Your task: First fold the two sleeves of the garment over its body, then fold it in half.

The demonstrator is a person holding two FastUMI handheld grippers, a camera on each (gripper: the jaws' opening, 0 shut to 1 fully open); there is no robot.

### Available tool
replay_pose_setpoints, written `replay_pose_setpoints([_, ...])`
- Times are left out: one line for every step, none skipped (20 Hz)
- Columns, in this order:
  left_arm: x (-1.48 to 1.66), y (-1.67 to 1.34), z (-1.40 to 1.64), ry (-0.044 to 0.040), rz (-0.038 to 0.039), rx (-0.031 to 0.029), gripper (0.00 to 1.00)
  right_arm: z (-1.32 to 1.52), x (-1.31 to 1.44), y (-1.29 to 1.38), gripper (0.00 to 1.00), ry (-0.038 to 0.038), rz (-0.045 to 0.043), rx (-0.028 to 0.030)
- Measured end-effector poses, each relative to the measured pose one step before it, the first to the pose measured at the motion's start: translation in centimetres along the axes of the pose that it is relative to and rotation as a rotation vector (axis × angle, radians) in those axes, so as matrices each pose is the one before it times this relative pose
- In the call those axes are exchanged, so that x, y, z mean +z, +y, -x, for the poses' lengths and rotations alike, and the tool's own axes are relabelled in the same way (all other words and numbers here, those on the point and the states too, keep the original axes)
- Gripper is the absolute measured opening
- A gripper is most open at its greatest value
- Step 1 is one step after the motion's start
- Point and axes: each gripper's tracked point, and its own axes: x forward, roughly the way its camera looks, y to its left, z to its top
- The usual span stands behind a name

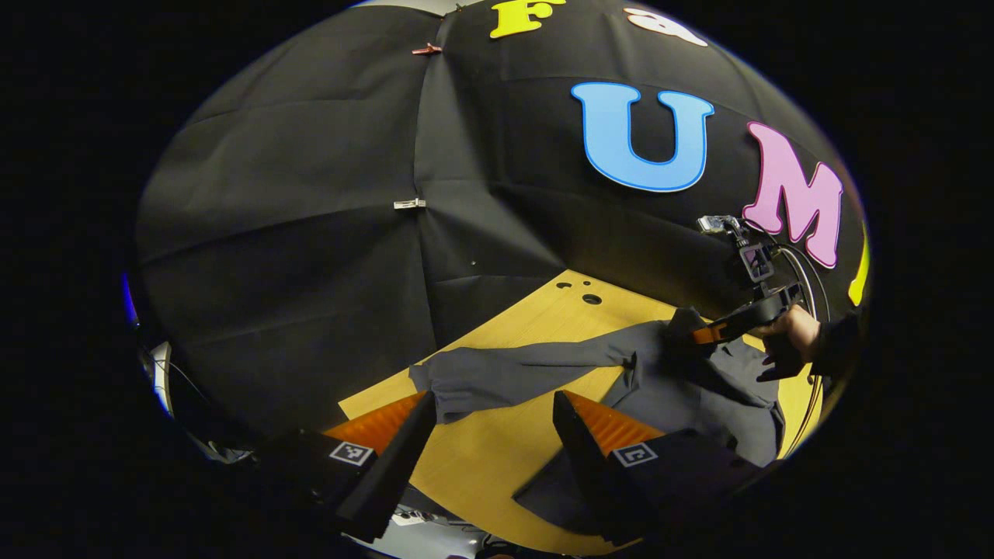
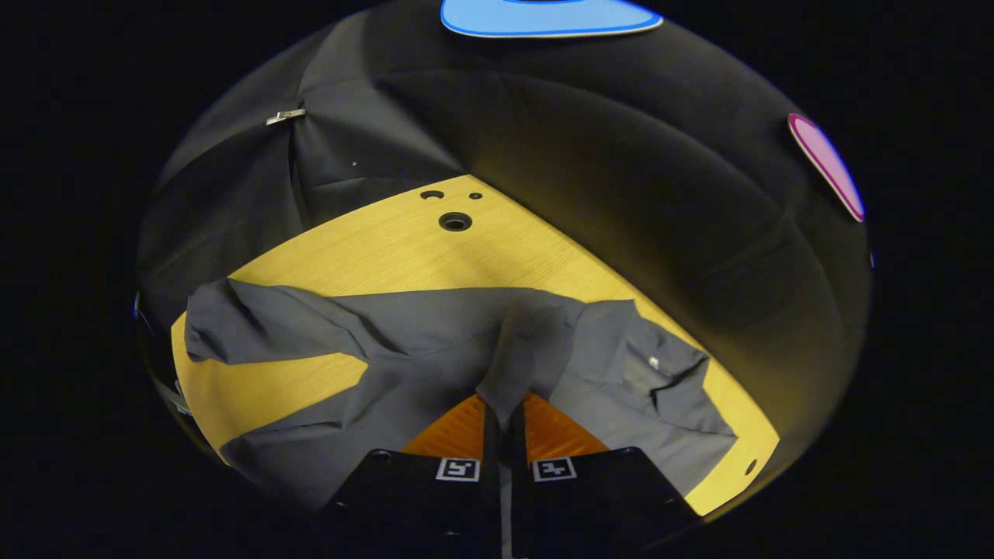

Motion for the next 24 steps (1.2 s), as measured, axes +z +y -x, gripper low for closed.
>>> replay_pose_setpoints([-0.276,0.037,-0.157,0.00685,0.01135,-0.00261,0.96,-0.127,-0.353,0.854,0.12,0.01489,-0.02109,0.02699])
replay_pose_setpoints([-0.065,0.013,-0.089,-0.00069,0.02022,-0.00249,0.96,-0.058,0.015,0.731,0.20,0.00474,-0.01676,0.01933])
replay_pose_setpoints([-0.011,-0.040,-0.233,-0.00172,0.02230,-0.00400,0.96,-0.015,-0.048,0.588,0.22,-0.00024,-0.01053,0.01915])
replay_pose_setpoints([-0.317,0.078,-0.441,0.00391,0.02767,0.00398,0.96,0.036,0.081,1.054,0.30,-0.00643,-0.00674,0.03252])
replay_pose_setpoints([-0.137,0.107,-0.308,0.00367,0.01454,0.00063,0.96,0.391,0.041,0.599,0.45,0.00064,0.00416,0.01481])
replay_pose_setpoints([-0.164,0.050,-0.507,0.00818,0.01679,-0.00338,0.96,0.359,-0.113,0.645,0.61,0.00248,-0.00205,0.02246])
replay_pose_setpoints([-0.113,-0.086,-0.337,0.00902,0.01507,-0.00903,0.96,0.458,-0.113,0.473,0.76,-0.00782,-0.00132,0.00956])
replay_pose_setpoints([0.127,0.003,-0.363,0.00179,0.01213,-0.00993,0.96,0.952,0.641,0.092,0.92,-0.01622,-0.00471,-0.00158])
replay_pose_setpoints([0.401,0.216,-0.378,-0.00176,0.00466,-0.00620,0.96,0.687,0.353,-0.194,0.92,-0.01954,-0.01041,-0.01215])
replay_pose_setpoints([0.228,0.321,-0.509,-0.00284,-0.00118,0.00065,0.96,0.999,0.186,-0.349,0.98,-0.01921,-0.01637,-0.01333])
replay_pose_setpoints([-0.066,0.557,-0.733,0.00001,-0.00530,0.00829,0.96,1.233,0.144,-0.363,0.99,-0.01976,-0.02270,-0.01679])
replay_pose_setpoints([0.028,0.601,-0.620,0.00479,-0.00129,0.00750,0.96,1.499,0.173,-0.687,0.99,-0.02138,-0.03917,-0.02231])
replay_pose_setpoints([-0.091,0.281,-0.786,0.00804,0.00827,-0.00053,0.96,1.646,0.198,-0.429,0.99,-0.02348,-0.04247,-0.01256])
replay_pose_setpoints([-0.170,0.341,-0.648,0.00677,0.01232,-0.00117,0.96,1.499,0.263,-0.623,0.99,-0.02650,-0.03775,-0.01418])
replay_pose_setpoints([-0.230,0.743,-0.958,0.01522,0.01223,0.01386,0.92,1.809,0.109,-1.203,0.99,-0.03105,-0.02992,-0.03105])
replay_pose_setpoints([-0.280,0.701,-0.767,0.01418,0.00368,0.01802,0.96,1.641,-0.411,-1.576,0.98,-0.00728,-0.00039,-0.03976])
replay_pose_setpoints([-0.307,0.769,-0.889,0.01479,-0.00039,0.02153,0.96,1.490,-0.366,-1.544,0.98,-0.00860,0.00830,-0.03669])
replay_pose_setpoints([-0.272,0.712,-0.986,0.01166,-0.00026,0.02291,0.96,1.467,-0.219,-1.136,0.99,-0.01573,0.00132,-0.03113])
replay_pose_setpoints([-0.180,0.532,-1.014,0.01894,0.00215,0.01693,0.96,1.355,-0.241,-1.168,0.99,-0.01547,-0.01229,-0.02499])
replay_pose_setpoints([-0.283,0.198,-0.591,0.02234,0.00504,0.00982,0.96,1.582,-0.213,-0.965,0.98,-0.01429,-0.01661,-0.01800])
replay_pose_setpoints([-0.117,0.351,-0.661,0.01774,-0.00052,0.01455,0.96,1.315,-0.243,-1.094,0.98,-0.01705,-0.01421,-0.02257])
replay_pose_setpoints([-0.004,0.463,-1.058,0.01434,-0.00658,0.01812,0.96,1.082,-0.411,-1.299,0.98,-0.01218,-0.00925,-0.02333])
replay_pose_setpoints([0.106,0.505,-1.124,0.00931,-0.01146,0.01892,1.00,1.184,-0.529,-1.233,0.98,-0.01180,-0.00438,-0.02205])
replay_pose_setpoints([0.073,0.614,-1.022,0.01025,-0.01359,0.02230,0.96,1.314,-0.508,-1.053,0.98,-0.00861,-0.00234,-0.01806])
